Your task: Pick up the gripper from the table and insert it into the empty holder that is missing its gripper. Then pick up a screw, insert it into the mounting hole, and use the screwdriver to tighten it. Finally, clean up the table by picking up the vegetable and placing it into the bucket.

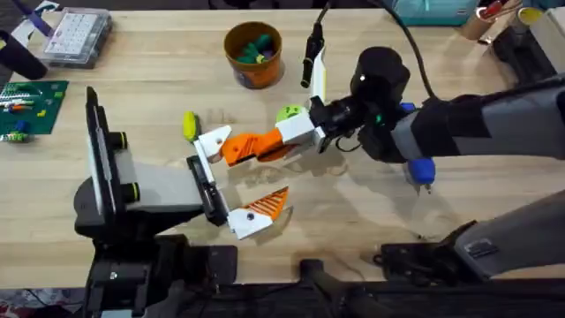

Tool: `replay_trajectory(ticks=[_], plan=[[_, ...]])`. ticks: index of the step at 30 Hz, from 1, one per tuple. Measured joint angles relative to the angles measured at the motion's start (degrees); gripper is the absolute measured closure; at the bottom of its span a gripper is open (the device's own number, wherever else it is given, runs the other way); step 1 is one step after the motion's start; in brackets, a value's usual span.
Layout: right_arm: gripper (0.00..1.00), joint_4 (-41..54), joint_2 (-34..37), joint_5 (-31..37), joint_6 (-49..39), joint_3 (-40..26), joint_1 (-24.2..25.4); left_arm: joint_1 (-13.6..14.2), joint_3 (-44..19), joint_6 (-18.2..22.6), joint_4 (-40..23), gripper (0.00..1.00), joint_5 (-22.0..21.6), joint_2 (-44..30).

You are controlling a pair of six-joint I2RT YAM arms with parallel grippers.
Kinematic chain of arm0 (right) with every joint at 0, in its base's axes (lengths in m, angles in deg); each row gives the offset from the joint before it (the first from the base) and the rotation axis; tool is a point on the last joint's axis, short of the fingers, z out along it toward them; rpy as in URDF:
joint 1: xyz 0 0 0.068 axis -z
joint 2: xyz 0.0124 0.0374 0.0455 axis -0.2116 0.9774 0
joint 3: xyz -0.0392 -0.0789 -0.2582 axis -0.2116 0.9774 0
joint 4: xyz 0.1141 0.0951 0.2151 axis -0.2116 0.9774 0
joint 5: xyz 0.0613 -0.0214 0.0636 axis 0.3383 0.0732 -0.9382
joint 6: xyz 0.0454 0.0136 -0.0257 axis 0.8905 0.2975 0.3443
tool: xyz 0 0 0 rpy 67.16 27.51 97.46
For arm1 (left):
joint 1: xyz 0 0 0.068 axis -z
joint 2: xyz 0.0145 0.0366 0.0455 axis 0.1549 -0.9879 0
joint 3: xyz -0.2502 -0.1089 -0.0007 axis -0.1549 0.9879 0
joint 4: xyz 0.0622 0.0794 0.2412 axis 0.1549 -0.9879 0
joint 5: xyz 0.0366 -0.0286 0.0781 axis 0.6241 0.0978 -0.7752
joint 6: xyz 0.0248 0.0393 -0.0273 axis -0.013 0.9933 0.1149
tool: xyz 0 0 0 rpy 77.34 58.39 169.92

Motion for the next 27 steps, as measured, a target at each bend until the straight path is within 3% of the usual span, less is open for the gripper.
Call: replay_trajectory(ticks=[27], plan=[[0.987, 1.64, 0.00, 4.03, 0.02, -2.29, -1.53, -0.28, 0.00, 0.04, 0.32, 0.014, -1.76, 0.00]])
